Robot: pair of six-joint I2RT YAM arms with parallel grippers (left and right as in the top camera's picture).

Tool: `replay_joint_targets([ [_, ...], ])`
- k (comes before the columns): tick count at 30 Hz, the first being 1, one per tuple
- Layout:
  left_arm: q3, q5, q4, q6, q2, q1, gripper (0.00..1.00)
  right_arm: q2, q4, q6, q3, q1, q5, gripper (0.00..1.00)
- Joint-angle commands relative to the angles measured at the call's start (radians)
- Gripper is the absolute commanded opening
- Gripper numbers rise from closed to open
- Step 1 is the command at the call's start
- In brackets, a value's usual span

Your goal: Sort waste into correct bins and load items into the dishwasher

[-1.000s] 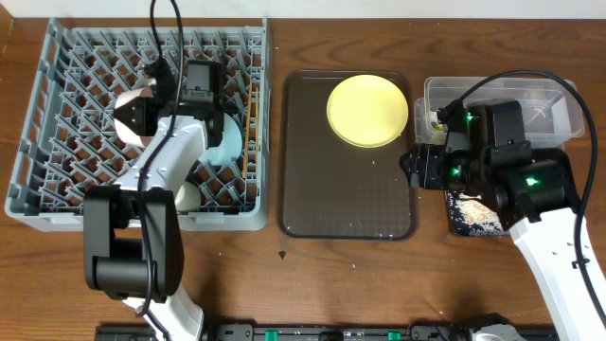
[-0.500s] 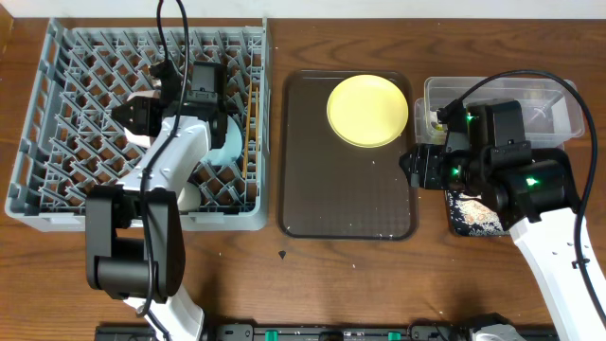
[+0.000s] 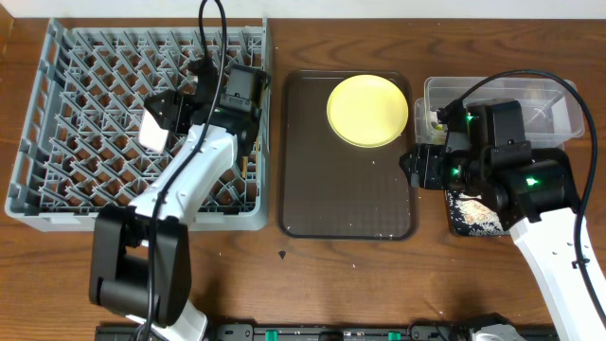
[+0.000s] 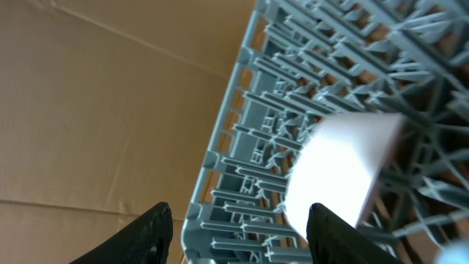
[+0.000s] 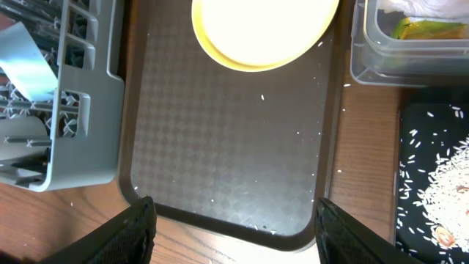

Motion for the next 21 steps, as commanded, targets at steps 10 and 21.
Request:
replay_joint_targets([
  [10,0.008,0.557,-0.206,-0.222,-0.149,-0.060,0.51,0.005,0.000,-0.001,0.002,-0.010,-0.004,0.67],
  [21,0.008,0.681,-0.223,-0.365,-0.110,-0.020,0.08,0.005,-0.011,-0.001,0.002,-0.009,-0.005,0.67],
])
